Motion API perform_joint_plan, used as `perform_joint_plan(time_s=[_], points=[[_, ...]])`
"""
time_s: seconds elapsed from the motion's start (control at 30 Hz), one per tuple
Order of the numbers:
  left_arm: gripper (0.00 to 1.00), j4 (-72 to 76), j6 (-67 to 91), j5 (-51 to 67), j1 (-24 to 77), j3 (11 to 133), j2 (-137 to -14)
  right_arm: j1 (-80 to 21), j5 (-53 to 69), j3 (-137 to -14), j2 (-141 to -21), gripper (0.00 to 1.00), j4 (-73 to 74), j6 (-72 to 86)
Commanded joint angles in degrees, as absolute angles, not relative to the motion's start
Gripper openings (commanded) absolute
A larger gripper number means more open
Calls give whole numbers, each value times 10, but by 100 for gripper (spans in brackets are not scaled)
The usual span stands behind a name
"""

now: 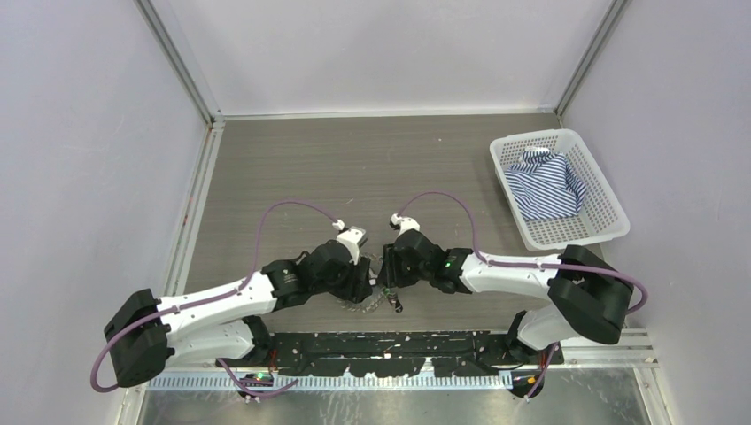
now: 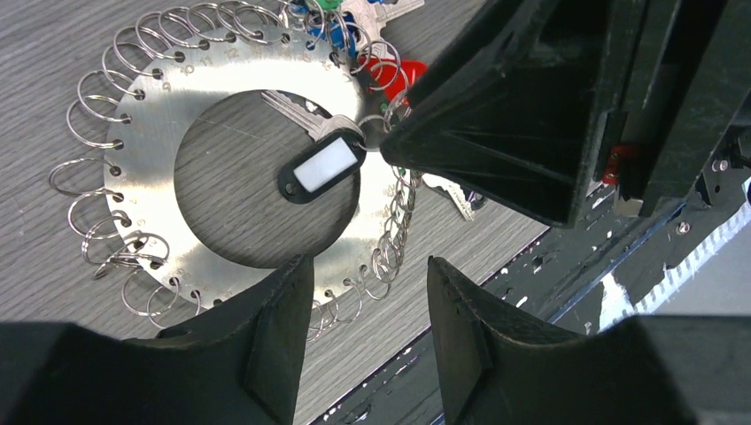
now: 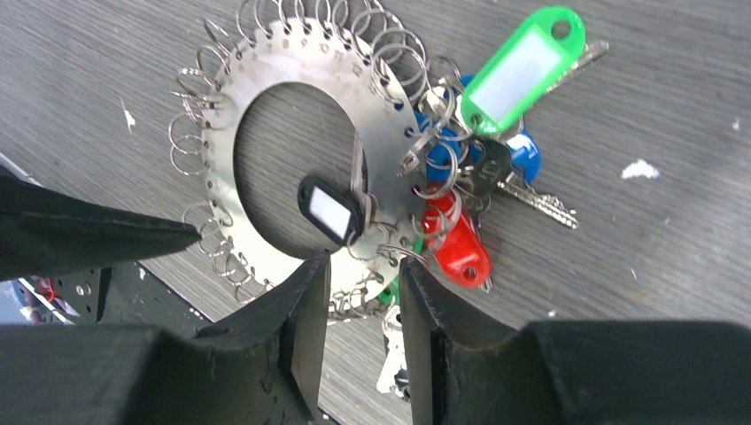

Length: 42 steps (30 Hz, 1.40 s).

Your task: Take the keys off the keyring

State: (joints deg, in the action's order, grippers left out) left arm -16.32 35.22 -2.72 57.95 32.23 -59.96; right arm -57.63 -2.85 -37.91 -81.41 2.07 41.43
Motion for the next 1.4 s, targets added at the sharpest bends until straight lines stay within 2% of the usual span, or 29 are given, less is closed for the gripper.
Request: perform_joint_plan(time_s=[0.0, 0.57, 0.67, 0.9, 1.1, 1.2, 1.37], points=[[52, -123, 335, -10, 577, 314, -592, -574, -37, -370, -826, 40, -54, 396], [51, -120, 341, -3, 577, 312, -601, -567, -56, -340, -843, 40, -90, 377], [51, -113, 341, 5, 577, 307, -599, -568, -48, -346, -851, 33, -99, 374], [51, -97, 323, 5, 577, 304, -599, -567, -46, -352, -825, 2, -73, 380], [55, -47, 277, -80, 577, 287, -603, -567, -30, -368, -801, 1, -55, 377], [60, -4, 264, -123, 577, 273, -606, -566, -16, -382, -790, 1, -40, 373], [63, 25, 245, -82, 576, 276, -637, -563, 8, -393, -775, 1, -28, 372]])
